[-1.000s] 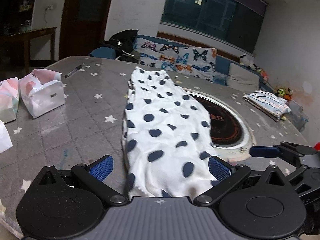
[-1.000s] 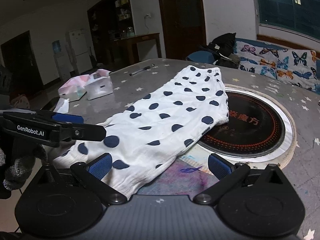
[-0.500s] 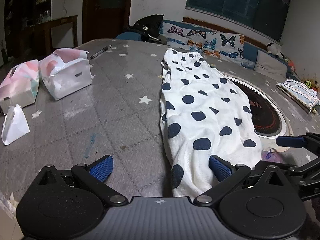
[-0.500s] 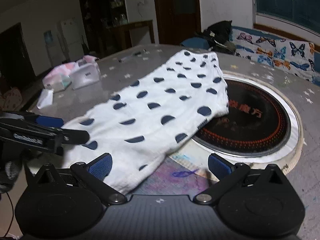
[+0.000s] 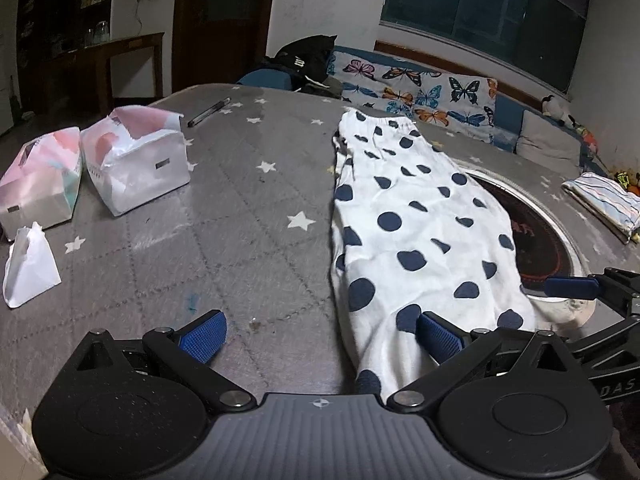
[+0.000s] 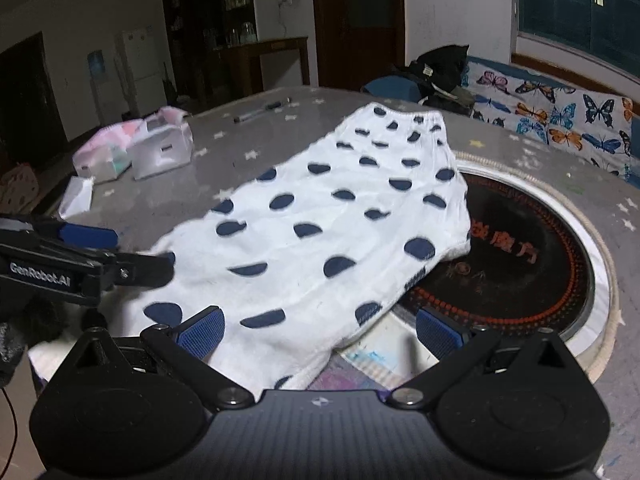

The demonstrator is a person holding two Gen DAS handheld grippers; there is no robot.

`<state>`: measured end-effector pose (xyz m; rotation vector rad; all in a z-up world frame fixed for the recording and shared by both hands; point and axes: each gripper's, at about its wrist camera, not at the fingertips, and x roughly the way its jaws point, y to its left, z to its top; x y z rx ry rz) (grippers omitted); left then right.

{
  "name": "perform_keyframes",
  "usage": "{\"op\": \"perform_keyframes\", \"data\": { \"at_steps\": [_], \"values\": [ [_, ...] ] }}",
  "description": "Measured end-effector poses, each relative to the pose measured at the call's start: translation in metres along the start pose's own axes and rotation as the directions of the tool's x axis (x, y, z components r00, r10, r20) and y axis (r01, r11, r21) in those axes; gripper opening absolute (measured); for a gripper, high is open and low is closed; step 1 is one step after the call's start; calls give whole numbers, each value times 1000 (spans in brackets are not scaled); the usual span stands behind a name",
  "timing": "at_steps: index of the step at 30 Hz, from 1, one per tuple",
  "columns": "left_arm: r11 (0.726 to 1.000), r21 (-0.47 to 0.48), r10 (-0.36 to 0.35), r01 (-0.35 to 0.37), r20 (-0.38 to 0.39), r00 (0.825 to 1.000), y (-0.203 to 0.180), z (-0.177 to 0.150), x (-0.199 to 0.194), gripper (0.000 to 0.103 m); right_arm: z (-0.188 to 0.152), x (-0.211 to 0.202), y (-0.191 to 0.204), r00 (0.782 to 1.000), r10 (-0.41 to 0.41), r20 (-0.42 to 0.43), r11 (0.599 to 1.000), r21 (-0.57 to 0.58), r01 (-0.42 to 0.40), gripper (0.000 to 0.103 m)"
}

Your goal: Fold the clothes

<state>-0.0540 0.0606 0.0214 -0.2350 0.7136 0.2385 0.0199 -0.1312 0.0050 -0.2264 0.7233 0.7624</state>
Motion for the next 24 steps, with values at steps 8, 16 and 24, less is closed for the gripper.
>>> {"op": "perform_keyframes", "data": {
  "at_steps": [8,16,24],
  "values": [
    [1000,-12,-14,14,9,1000,4,0,-3,103,0,-6,-6,1000,-2,3,1000,-3,2,103],
    [1000,-9,-13,13,-11,1000,6,1,2,103,1,7,-9,999,29,-23,1000,-2,-29,103],
    [999,-11,-38,39,36,999,8,19,-4,103,35,2,-33,999,41,16,999,-19,-41,101]
  ]
}}
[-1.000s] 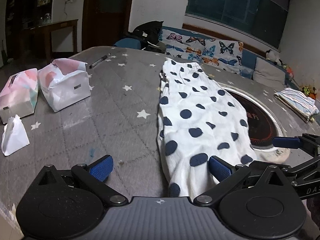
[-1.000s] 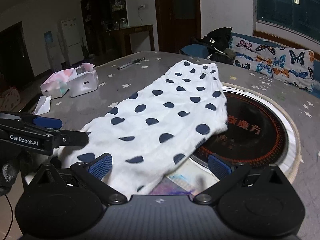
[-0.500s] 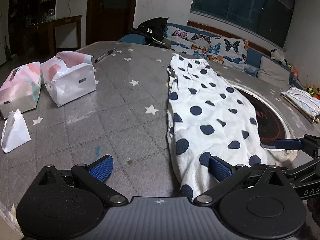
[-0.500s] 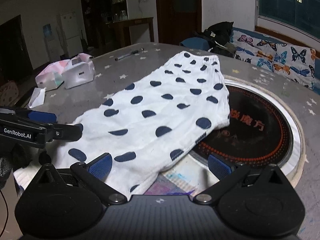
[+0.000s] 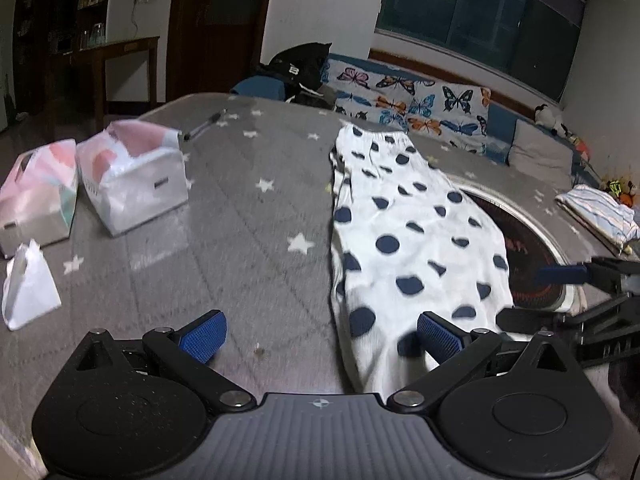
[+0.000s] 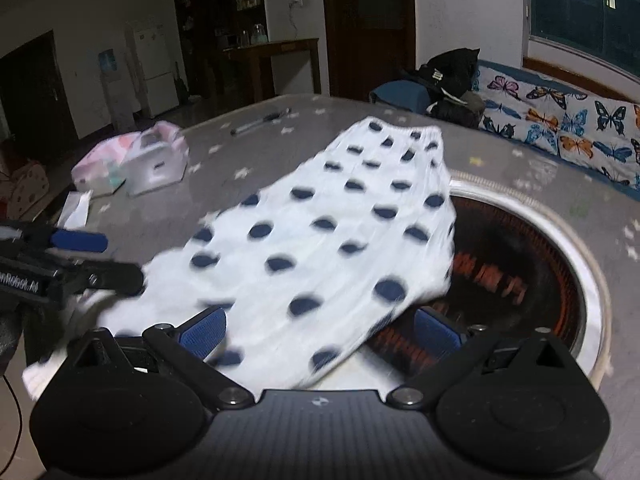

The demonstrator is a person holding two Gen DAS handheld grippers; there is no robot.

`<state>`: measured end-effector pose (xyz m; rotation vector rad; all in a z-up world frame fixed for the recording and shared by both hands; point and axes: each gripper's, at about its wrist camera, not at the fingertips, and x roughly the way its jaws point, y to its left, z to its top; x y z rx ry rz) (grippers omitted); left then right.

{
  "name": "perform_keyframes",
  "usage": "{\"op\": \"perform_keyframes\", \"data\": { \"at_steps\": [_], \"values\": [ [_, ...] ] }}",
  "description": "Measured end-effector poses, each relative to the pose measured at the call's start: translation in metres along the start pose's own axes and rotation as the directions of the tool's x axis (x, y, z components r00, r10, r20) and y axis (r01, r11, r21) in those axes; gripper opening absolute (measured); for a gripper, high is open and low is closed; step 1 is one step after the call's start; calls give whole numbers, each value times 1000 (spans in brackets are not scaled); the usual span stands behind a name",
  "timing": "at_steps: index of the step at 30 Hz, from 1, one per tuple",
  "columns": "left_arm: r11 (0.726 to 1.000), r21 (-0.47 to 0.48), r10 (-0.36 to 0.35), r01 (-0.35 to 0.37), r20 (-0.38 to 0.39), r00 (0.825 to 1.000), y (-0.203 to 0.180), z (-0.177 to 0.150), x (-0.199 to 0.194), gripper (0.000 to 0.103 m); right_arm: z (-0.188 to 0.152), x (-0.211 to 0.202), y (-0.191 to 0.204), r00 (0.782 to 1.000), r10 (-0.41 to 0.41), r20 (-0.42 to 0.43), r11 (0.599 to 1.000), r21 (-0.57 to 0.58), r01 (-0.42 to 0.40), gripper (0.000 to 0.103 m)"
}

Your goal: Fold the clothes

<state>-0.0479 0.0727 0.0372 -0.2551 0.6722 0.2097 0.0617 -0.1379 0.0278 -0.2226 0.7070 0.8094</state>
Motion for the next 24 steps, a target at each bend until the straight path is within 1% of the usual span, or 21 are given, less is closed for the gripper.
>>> {"op": "perform_keyframes", "data": {
  "at_steps": [3,8,11,15,16,18,20,24],
  "values": [
    [1000,-2,-3,3,-6,1000,0,7,8,103,20,9,-15,1000,-4,6,1000,10,4,98],
    [1000,8,-12,12,-33,999,-2,14,23,103,56,39,-49,1000,20,1,997,74,-20,89],
    [1000,9,-18,18,-51,999,-2,15,30,103,78,61,-66,1000,3,1,997,80,-3,87],
    [1000,-1,-16,16,-72,997,1,17,36,103,105,93,-85,1000,9,-14,997,75,-8,83],
    [1000,-1,-19,19,-75,997,1,17,36,103,111,101,-89,1000,11,-18,997,70,-10,81],
    [1000,-5,-20,20,-83,996,2,18,38,103,122,117,-98,1000,11,-22,998,65,-10,80],
    [1000,-10,-21,21,-92,996,3,19,40,103,132,132,-107,999,12,-29,996,84,-9,75],
    [1000,-9,-24,23,-105,994,3,20,43,103,148,159,-123,1000,0,-32,995,100,3,75]
  ]
}}
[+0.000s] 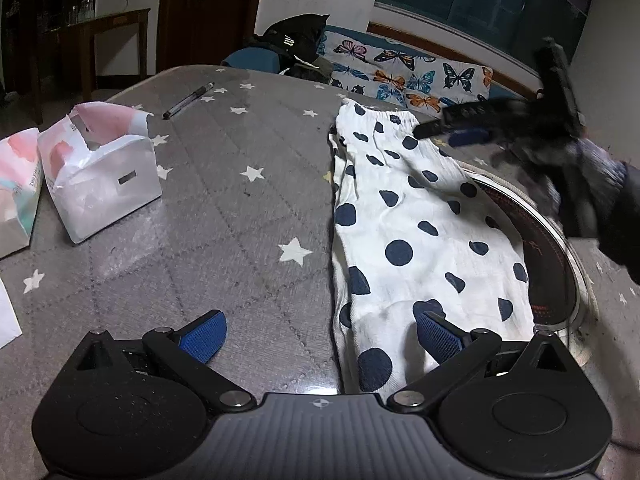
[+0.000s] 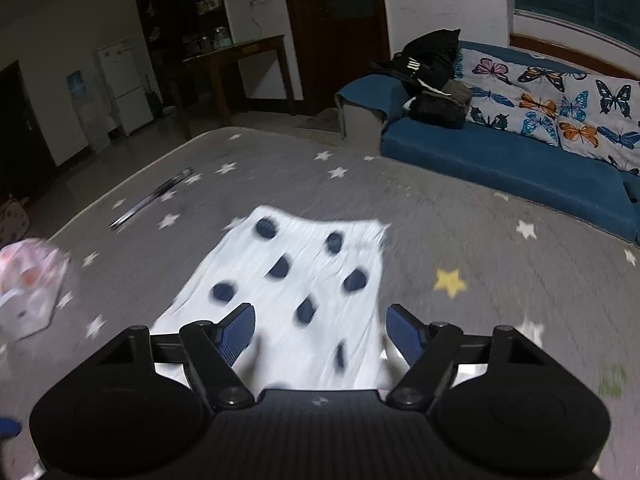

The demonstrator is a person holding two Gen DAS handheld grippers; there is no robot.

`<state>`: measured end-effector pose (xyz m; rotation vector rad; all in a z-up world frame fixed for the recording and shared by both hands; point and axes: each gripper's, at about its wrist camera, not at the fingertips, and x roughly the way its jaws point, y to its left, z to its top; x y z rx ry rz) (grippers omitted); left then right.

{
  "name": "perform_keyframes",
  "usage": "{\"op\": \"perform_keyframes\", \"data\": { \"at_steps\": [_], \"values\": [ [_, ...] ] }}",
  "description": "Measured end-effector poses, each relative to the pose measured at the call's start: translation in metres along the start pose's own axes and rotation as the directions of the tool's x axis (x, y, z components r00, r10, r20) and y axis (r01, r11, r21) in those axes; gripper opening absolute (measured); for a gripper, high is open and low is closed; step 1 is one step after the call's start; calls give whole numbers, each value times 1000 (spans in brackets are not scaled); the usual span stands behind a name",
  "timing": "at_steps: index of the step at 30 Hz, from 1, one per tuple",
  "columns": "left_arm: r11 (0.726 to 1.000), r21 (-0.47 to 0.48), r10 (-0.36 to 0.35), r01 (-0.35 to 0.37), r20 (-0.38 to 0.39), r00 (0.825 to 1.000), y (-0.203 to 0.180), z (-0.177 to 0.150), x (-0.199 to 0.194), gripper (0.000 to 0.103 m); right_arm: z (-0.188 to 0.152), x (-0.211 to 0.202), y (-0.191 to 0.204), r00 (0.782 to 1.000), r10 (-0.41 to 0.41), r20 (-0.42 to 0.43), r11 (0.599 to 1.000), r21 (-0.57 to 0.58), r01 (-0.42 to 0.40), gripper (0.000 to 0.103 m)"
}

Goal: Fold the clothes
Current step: 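Grasp the waistband with the right gripper and lift it up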

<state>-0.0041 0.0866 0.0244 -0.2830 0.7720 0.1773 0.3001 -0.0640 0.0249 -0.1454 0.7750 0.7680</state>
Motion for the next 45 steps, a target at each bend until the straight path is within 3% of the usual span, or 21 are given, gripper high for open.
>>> {"op": "perform_keyframes", "data": {
  "at_steps": [12,16,20,28,45],
  "values": [
    [1000,-21,14,-15,-10,1000,9,8,2,103,22,55,-22,1000,10,-17,1000,19,-9,61],
    [999,-19,29,-29,-9,1000,11,12,5,103,25,56,-23,1000,8,-15,1000,22,-8,26],
    [999,-24,43,-44,-5,999,10,22,14,103,27,51,-27,999,35,-15,998,55,-34,16],
    [995,11,95,-95,-2,995,7,41,42,103,29,27,-22,997,62,35,996,69,-65,11],
    [990,15,143,-143,4,990,6,49,53,103,18,-55,8,983,147,109,989,-6,-148,10]
  ]
}}
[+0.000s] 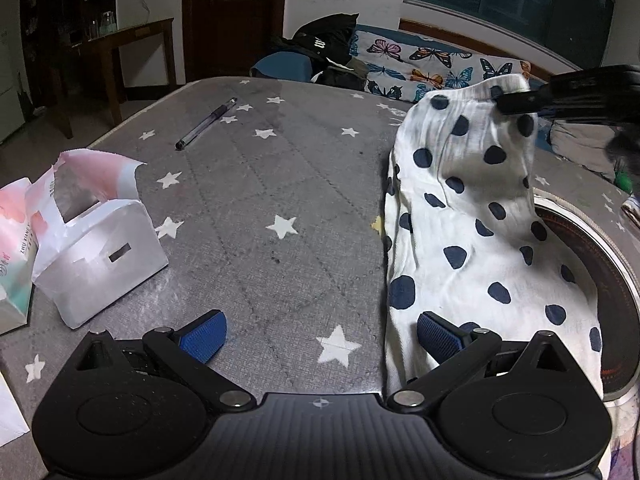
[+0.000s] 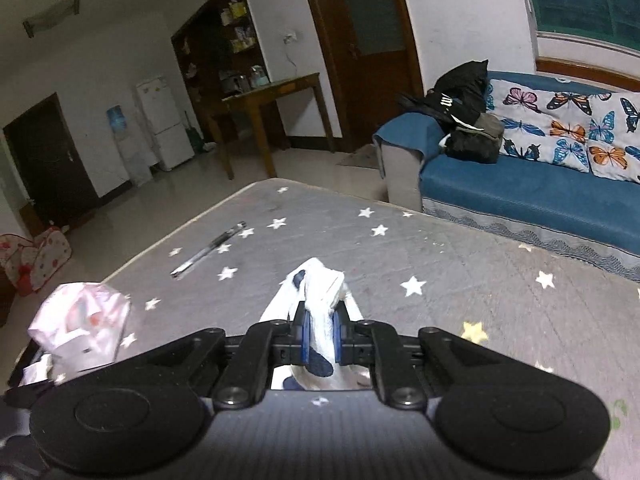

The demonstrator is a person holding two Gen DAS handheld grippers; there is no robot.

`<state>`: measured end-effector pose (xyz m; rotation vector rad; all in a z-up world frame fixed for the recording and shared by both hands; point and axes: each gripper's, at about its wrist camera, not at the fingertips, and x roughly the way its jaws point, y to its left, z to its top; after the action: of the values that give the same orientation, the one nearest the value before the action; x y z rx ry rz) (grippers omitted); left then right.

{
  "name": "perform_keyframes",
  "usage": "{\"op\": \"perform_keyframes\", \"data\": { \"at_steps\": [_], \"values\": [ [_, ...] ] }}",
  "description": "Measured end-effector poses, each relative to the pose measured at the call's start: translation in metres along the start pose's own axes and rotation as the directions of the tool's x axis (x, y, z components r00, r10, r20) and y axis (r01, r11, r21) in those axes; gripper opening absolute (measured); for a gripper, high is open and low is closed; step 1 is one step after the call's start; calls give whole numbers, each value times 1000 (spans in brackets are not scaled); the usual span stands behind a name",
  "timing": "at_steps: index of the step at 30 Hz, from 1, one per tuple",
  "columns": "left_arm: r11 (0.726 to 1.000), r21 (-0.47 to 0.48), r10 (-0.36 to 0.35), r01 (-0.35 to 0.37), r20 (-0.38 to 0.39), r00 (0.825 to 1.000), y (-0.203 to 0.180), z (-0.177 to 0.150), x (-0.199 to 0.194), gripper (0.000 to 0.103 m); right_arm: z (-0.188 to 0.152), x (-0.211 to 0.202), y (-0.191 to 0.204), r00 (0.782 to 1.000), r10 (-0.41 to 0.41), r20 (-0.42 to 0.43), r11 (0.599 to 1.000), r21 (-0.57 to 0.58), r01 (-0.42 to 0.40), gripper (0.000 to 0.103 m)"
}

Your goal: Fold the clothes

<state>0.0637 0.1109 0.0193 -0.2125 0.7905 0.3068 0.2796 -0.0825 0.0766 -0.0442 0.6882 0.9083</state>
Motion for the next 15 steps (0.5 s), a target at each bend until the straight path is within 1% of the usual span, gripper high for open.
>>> {"op": "perform_keyframes", "data": {
  "at_steps": [6,10,15],
  "values": [
    [1000,14,5,-5,7,1000,-1,-1,1,103,-17,-37,22,999,42,13,999,-33,-42,10],
    [1000,18,7,-7,10,1000,-1,-3,0,103,-33,-64,41,996,88,14,995,-54,-87,10],
    [1000,9,9,-9,14,1000,4,-7,-5,103,-61,-96,68,987,158,-16,984,-83,-158,10]
  ]
}}
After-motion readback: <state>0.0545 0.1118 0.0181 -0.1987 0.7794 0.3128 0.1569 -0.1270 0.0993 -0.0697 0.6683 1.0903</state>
